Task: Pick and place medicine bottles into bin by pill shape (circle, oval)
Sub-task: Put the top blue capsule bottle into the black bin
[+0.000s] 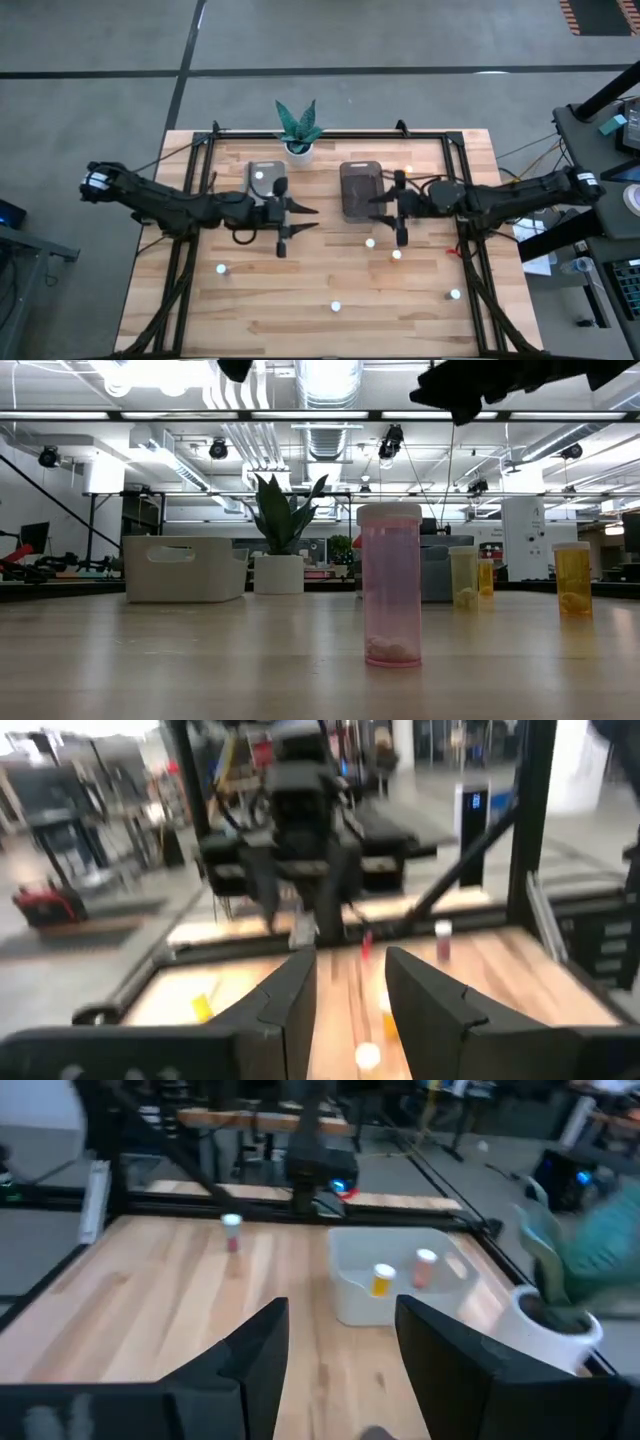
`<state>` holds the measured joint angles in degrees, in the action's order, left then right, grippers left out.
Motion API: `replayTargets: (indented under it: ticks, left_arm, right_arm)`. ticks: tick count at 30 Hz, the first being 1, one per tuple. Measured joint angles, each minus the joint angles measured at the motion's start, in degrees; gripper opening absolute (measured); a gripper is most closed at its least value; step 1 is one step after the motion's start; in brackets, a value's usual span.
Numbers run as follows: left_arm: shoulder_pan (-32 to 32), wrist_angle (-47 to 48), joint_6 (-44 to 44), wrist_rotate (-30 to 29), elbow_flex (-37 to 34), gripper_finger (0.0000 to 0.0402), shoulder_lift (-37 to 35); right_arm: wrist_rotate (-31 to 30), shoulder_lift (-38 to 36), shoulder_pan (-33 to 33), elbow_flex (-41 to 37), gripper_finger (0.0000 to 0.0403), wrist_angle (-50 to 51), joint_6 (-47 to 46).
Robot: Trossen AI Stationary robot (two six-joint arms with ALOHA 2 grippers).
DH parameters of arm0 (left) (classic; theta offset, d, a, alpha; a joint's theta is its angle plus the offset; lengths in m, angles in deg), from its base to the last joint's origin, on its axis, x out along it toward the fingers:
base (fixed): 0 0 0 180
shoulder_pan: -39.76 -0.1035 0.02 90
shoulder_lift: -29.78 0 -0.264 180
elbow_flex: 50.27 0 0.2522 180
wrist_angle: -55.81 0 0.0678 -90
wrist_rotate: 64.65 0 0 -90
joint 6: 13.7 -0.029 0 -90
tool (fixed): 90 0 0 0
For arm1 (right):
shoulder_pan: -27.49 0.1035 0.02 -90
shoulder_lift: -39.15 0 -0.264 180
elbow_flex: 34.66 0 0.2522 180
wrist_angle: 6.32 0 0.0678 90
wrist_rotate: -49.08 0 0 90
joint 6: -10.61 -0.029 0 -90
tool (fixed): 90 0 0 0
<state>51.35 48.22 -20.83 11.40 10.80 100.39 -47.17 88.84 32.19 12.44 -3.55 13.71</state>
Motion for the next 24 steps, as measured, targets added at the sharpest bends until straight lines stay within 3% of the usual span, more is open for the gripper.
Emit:
replayTargets:
  ticks: [7,11,18,24]
  left_arm:
    - [0.00,17.10,2.76,0.02,9.37,0.0106,4.78]
    - [0.00,23.29,3.80,0.02,12.81,0.0106,7.24]
    - [-0.39,24.47,3.79,0.02,14.25,0.0106,9.21]
    - [-0.72,24.47,3.79,0.02,14.25,0.0106,8.85]
  right_arm:
    - [-9.15,-0.74,-6.42,0.06,0.0176,9.97,-8.83]
    - [-10.87,-0.74,-9.34,1.06,0.0176,19.30,-17.79]
    - [-11.88,-0.14,-11.13,7.01,0.0176,45.03,-35.82]
    - [-11.79,0.23,-11.12,11.87,0.0176,64.84,-44.50]
